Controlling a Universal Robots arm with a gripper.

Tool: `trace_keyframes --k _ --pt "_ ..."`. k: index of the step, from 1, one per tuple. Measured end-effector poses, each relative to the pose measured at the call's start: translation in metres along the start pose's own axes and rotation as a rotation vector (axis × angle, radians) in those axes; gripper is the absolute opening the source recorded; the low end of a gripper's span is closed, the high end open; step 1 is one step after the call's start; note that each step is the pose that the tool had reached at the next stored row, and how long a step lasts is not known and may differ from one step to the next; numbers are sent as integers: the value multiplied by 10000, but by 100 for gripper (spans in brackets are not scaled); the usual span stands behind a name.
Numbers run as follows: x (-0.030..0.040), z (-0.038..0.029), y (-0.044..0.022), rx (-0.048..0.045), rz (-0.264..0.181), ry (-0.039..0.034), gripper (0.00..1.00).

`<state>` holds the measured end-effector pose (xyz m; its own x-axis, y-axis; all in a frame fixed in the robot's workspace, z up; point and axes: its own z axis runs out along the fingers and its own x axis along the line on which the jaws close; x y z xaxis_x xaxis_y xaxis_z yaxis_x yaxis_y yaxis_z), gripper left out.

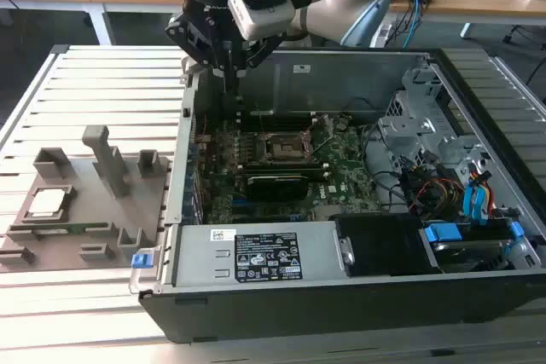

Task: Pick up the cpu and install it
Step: 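Reach for the cpu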

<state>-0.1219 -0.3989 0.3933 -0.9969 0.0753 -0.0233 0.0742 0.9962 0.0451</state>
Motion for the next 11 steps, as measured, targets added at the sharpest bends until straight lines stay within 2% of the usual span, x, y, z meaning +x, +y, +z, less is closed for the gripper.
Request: trace_keyframes --k 1,2,4,7,8,10,11 --pt "69 -2 -5 1 0 0 11" --pt "231 -6 -17 0 0 -2 11" --pt "420 -11 -31 0 0 -3 11" --pt "571 -15 -42 0 0 -5 11" --pt "648 -17 -48 0 -1 -7 11" --pt "716 -19 -53 1 0 -8 11" --pt "813 -22 -60 1 -1 -10 11"
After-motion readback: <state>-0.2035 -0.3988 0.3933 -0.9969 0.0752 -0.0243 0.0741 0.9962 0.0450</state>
